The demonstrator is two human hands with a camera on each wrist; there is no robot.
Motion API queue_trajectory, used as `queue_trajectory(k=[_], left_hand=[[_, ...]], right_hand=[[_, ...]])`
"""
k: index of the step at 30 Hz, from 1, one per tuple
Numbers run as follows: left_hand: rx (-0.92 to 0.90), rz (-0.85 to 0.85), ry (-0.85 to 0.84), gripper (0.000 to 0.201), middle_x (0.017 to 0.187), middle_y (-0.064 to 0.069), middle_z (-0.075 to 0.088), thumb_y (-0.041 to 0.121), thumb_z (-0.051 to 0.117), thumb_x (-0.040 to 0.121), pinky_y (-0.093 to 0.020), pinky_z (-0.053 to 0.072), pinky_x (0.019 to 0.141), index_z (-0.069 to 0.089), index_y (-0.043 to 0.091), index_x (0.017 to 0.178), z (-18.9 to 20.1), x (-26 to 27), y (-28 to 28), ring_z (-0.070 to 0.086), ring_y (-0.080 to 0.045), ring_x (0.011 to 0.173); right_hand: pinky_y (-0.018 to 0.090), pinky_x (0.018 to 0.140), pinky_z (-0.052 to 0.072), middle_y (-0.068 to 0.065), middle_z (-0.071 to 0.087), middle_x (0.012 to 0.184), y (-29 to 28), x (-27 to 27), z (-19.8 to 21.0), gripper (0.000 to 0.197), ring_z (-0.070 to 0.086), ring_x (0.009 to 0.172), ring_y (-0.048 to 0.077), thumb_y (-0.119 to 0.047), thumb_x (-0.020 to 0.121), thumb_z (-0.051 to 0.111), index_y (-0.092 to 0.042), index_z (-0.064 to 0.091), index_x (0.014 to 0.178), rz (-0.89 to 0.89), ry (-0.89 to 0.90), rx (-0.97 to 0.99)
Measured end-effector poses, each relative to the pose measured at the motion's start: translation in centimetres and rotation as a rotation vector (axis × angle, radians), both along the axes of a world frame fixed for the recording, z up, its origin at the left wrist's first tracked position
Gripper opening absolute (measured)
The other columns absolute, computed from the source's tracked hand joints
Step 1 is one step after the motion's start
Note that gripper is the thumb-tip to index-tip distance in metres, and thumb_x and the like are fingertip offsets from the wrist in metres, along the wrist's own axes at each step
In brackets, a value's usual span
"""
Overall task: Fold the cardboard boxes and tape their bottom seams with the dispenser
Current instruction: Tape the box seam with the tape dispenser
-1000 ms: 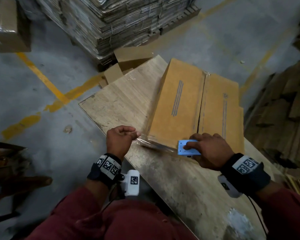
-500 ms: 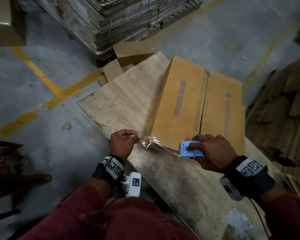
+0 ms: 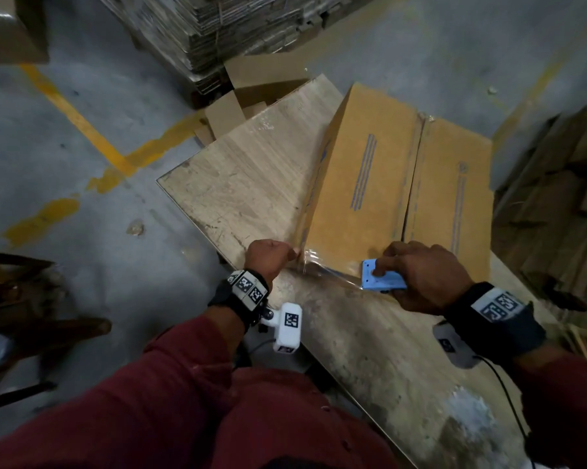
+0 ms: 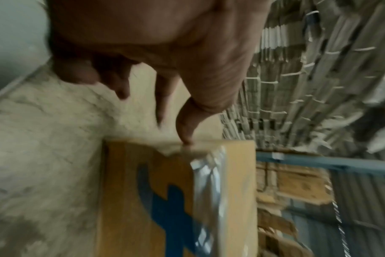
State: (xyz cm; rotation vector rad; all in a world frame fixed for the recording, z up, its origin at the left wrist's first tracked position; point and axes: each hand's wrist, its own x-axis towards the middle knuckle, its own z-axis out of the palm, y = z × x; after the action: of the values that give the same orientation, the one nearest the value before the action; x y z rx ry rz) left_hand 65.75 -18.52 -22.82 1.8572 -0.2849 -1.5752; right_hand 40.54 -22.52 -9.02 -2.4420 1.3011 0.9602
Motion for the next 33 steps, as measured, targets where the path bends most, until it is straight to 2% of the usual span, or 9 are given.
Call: queue_trajectory(k=[2,5,7,13,17,20,25,30,33], left_hand=[[0.105,-0.001,0.065,0.043,0.104,-0.01,0.07,0.034,0.085,0.072,-0.036,0.053,0.086,0.073,0.01,0.105,-0.7,0.5,0.2,0.062,-0.027,0.094],[0.15,0.088,0.11,0.025,0.11,-0.01,0.068,0.023,0.073,0.091,-0.034,0.048,0.074,0.068,0.011,0.113,-0.8,1.5,1.1,0.063,-0.027,0.092],[0.037,-0.213,-0.188,0.029,0.124,-0.01,0.071,0.019,0.059,0.101,-0.037,0.052,0.092,0.068,0.013,0.128,-3.1,1.0,2.3,0.067,-0.033,0.113],[-0.175,0.207,0.014,0.013,0.083,0.0,0.079,0.019,0.067,0.086,-0.037,0.06,0.088,0.079,0.019,0.08,-0.1,-0.7,1.7,0.075,-0.024,0.088],[-0.239,-0.014,0.074,0.073,0.086,0.003,0.078,0.084,0.041,0.089,-0.035,0.051,0.094,0.079,0.022,0.083,2.0,-1.2,2.0,0.072,-0.015,0.088],[-0.12,-0.21,0.147,0.121,0.132,-0.006,0.07,0.11,0.022,0.061,-0.048,0.038,0.118,0.072,0.023,0.128,1.8,-0.9,2.1,0.062,-0.022,0.127],[-0.093,-0.251,0.195,0.126,0.163,-0.009,0.039,0.101,0.01,0.066,-0.052,0.015,0.127,0.028,0.022,0.163,4.4,-0.2,2.4,0.04,-0.026,0.148],[-0.119,-0.119,0.213,0.132,0.153,-0.01,0.051,0.099,0.006,0.067,-0.044,0.016,0.128,0.046,0.007,0.152,4.2,-0.5,3.3,0.048,-0.017,0.14],[-0.137,-0.169,0.22,0.113,0.148,-0.003,0.055,0.094,0.001,0.075,-0.044,0.008,0.128,0.062,0.021,0.136,4.3,-1.7,3.3,0.044,-0.016,0.142]], right_hand=[[0.043,0.082,0.046,-0.006,0.057,0.129,0.1,0.1,-0.1,0.049,0.059,0.107,0.032,-0.04,0.077,0.076,-0.042,0.062,0.124,0.001,0.004,-0.011],[0.042,0.081,0.044,-0.006,0.056,0.129,0.3,0.2,-0.2,0.049,0.059,0.108,0.032,-0.041,0.077,0.076,-0.042,0.061,0.124,-0.001,0.016,-0.029],[0.042,0.082,0.045,-0.006,0.057,0.128,0.5,0.2,0.0,0.048,0.059,0.107,0.031,-0.041,0.077,0.077,-0.043,0.061,0.123,-0.01,0.008,-0.041],[0.043,0.079,0.044,-0.005,0.06,0.125,0.7,0.3,0.0,0.047,0.061,0.104,0.031,-0.04,0.075,0.079,-0.042,0.065,0.119,-0.001,0.009,-0.071],[0.041,0.08,0.044,-0.008,0.058,0.127,0.6,0.4,0.4,0.046,0.06,0.107,0.028,-0.042,0.076,0.078,-0.044,0.063,0.12,-0.007,0.002,-0.061],[0.039,0.081,0.043,-0.008,0.057,0.129,0.6,0.5,0.7,0.047,0.059,0.111,0.027,-0.043,0.078,0.075,-0.044,0.062,0.123,-0.006,0.009,-0.044],[0.038,0.085,0.042,-0.01,0.055,0.132,0.6,0.4,1.2,0.048,0.057,0.115,0.025,-0.043,0.081,0.072,-0.045,0.061,0.127,-0.008,-0.005,-0.029],[0.038,0.085,0.041,-0.01,0.055,0.132,0.7,-0.2,1.0,0.046,0.057,0.116,0.025,-0.044,0.083,0.07,-0.045,0.06,0.128,0.02,-0.033,-0.032],[0.038,0.086,0.042,-0.01,0.055,0.132,0.8,-0.5,0.9,0.046,0.057,0.116,0.024,-0.046,0.085,0.069,-0.046,0.059,0.129,0.05,-0.043,-0.042]])
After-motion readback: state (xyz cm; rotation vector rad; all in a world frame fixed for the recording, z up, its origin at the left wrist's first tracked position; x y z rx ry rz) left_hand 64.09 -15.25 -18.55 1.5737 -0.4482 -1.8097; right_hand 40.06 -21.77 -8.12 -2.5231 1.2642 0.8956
